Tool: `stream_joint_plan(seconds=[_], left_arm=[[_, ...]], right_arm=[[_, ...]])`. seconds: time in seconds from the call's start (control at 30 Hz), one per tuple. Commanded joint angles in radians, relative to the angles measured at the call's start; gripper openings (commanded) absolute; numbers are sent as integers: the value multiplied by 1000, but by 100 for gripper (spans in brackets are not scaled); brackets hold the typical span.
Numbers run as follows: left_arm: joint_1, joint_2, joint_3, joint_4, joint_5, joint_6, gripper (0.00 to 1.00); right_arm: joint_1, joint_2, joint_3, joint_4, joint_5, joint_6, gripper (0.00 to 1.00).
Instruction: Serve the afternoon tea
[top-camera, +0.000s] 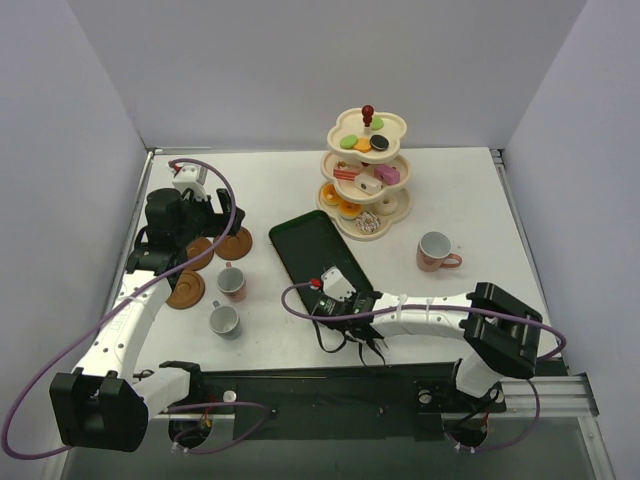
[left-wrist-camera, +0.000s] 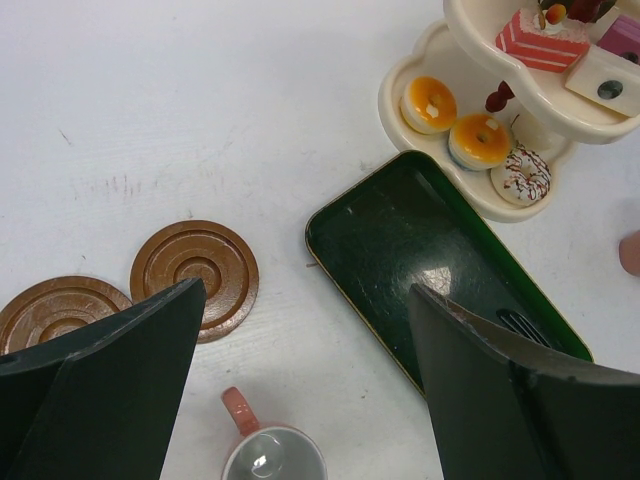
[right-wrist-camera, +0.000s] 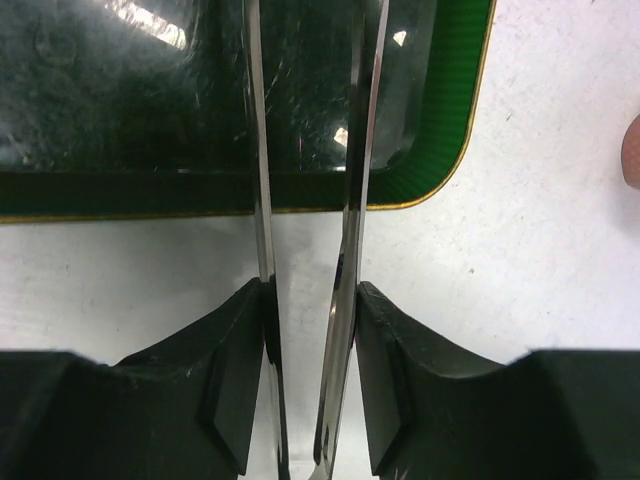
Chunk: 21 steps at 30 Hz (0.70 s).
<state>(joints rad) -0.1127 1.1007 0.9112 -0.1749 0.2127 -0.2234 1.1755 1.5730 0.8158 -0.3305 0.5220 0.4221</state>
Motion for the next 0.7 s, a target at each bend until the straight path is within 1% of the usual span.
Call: stream_joint_plan(seconds=[0.0, 0.2, 0.27, 0.37, 0.5, 0.67], left_arm=[[-5, -10, 6, 34, -3, 10, 93], [-5, -4, 8, 35, -1, 10, 93], [-5, -4, 8, 34, -3, 10, 93], [-5, -4, 8, 35, -1, 10, 93], [-5, -4, 9, 35, -1, 10, 93], [-5, -1, 9, 35, -1, 9, 93]], right_arm=[[-42, 27, 62, -80, -8, -26, 35], [-88, 42, 95, -102, -30, -48, 38], [-99, 48, 105, -105, -30, -62, 41], [-111, 44, 112, -108, -30, -74, 49], [-116, 18, 114, -110, -31, -91, 56], [-116, -31, 115, -116, -43, -95, 59]])
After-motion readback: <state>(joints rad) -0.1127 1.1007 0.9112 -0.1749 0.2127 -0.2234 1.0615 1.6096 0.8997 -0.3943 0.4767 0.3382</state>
